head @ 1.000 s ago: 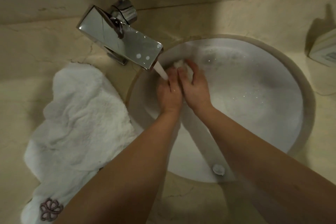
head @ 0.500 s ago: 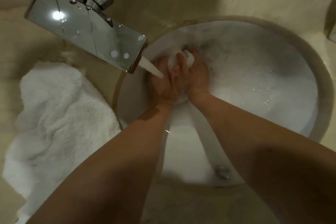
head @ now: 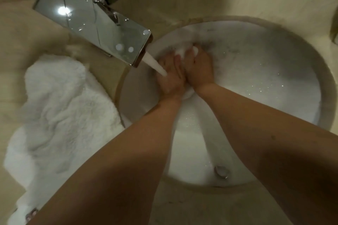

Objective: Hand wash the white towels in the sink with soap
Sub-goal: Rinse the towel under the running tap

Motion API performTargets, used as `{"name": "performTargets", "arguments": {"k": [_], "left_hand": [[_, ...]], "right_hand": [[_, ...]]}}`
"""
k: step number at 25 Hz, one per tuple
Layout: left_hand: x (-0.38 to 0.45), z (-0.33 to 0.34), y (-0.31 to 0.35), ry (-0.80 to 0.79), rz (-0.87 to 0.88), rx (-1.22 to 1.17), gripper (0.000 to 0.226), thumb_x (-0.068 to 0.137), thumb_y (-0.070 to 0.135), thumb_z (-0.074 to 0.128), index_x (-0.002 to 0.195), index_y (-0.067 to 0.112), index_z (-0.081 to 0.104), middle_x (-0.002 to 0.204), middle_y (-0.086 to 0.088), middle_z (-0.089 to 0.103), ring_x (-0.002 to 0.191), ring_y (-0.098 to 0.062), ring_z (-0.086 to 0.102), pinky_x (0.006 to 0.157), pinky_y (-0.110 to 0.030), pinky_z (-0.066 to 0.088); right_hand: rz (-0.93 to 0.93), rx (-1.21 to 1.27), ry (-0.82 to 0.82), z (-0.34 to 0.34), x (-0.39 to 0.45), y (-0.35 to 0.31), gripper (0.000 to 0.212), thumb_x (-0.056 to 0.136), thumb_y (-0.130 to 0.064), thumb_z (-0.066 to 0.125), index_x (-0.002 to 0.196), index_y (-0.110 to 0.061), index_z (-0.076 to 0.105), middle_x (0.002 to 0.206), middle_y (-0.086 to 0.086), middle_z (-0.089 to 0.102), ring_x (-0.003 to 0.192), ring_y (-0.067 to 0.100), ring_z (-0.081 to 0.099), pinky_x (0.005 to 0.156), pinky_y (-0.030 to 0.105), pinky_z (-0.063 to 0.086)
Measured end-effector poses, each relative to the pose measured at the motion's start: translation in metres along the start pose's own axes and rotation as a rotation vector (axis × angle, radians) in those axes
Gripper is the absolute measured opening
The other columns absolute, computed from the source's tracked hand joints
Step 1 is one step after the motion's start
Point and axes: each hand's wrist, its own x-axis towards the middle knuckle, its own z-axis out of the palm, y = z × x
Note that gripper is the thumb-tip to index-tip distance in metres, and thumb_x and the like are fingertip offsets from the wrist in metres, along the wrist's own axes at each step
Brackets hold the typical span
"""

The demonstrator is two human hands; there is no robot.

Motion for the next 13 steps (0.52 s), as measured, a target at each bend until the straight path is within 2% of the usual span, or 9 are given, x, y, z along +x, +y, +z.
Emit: {"name": "performTargets", "arguments": {"k": [1,2,4,6,7,9,10,11,13], "left_hand": [[-0.001,0.000,0.000,0.025,-0.017,-0.032,0.043,0.096,0.028,0.043,0.100,-0.006,0.069,0.092,-0.024,0.069,0.083,-0.037,0.069,0.078,-0.025,0.039],[-0.002,-0.005,0.004,-0.016,-0.074,-0.104,0.045,0.098,0.031,0.042,0.108,-0.004,0.068,0.102,-0.022,0.070,0.094,-0.034,0.069,0.083,-0.021,0.038],[-0.006,-0.023,0.012,-0.185,-0.303,-0.287,0.040,0.103,0.034,0.045,0.124,0.005,0.062,0.117,-0.009,0.066,0.113,-0.023,0.062,0.093,-0.016,0.036],[-0.008,-0.035,0.015,-0.300,-0.499,-0.476,0.026,0.099,0.032,0.059,0.116,0.013,0.063,0.109,0.003,0.067,0.107,-0.015,0.064,0.094,-0.023,0.045],[-0.007,-0.041,0.015,-0.334,-0.550,-0.511,0.023,0.095,0.033,0.065,0.109,0.015,0.066,0.102,0.006,0.070,0.099,-0.009,0.067,0.092,-0.027,0.050],[-0.006,-0.059,0.022,-0.436,-0.617,-0.577,0.016,0.091,0.035,0.071,0.096,0.020,0.069,0.085,0.011,0.074,0.082,0.004,0.068,0.079,-0.020,0.053],[-0.004,-0.067,0.024,-0.499,-0.670,-0.631,0.015,0.091,0.035,0.072,0.092,0.021,0.070,0.079,0.013,0.074,0.078,0.006,0.069,0.074,-0.016,0.053],[-0.003,-0.078,0.029,-0.574,-0.733,-0.684,0.018,0.091,0.038,0.071,0.093,0.020,0.072,0.079,0.013,0.075,0.079,0.004,0.070,0.074,-0.014,0.054],[0.001,-0.094,0.029,-0.693,-0.788,-0.667,0.032,0.089,0.049,0.069,0.100,0.019,0.074,0.088,0.013,0.075,0.085,0.001,0.069,0.084,-0.018,0.053]], "right_hand": [[0.023,0.006,-0.019,-0.002,-0.001,-0.003,0.037,0.094,-0.028,0.039,0.088,0.001,0.063,0.084,0.020,0.069,0.080,0.032,0.065,0.065,0.024,0.035],[0.047,-0.005,-0.042,-0.004,-0.001,-0.005,0.036,0.097,-0.028,0.040,0.090,-0.001,0.063,0.087,0.019,0.070,0.084,0.032,0.065,0.066,0.024,0.036],[0.098,-0.029,-0.085,-0.012,-0.004,-0.010,0.037,0.101,-0.033,0.041,0.098,-0.005,0.065,0.096,0.015,0.071,0.092,0.030,0.065,0.072,0.026,0.041],[0.185,-0.022,-0.097,-0.022,-0.013,-0.015,0.039,0.101,-0.039,0.042,0.103,-0.010,0.068,0.096,0.008,0.070,0.091,0.021,0.063,0.076,0.026,0.045],[0.222,0.004,-0.088,-0.026,-0.019,-0.015,0.037,0.101,-0.039,0.043,0.102,-0.012,0.068,0.091,0.004,0.069,0.086,0.017,0.062,0.073,0.021,0.044],[0.220,0.086,-0.074,-0.033,-0.033,-0.016,0.026,0.100,-0.033,0.047,0.094,-0.017,0.068,0.076,-0.008,0.064,0.071,0.004,0.059,0.059,0.011,0.042],[0.195,0.113,-0.074,-0.036,-0.039,-0.020,0.023,0.099,-0.032,0.049,0.089,-0.019,0.067,0.072,-0.011,0.063,0.067,-0.003,0.058,0.056,0.009,0.043],[0.167,0.121,-0.071,-0.037,-0.042,-0.025,0.022,0.098,-0.032,0.050,0.088,-0.021,0.066,0.072,-0.011,0.064,0.067,-0.006,0.059,0.058,0.011,0.046],[0.118,0.128,-0.070,-0.038,-0.043,-0.036,0.017,0.096,-0.039,0.053,0.095,-0.025,0.062,0.079,-0.012,0.065,0.075,-0.004,0.061,0.066,0.020,0.047]]}}
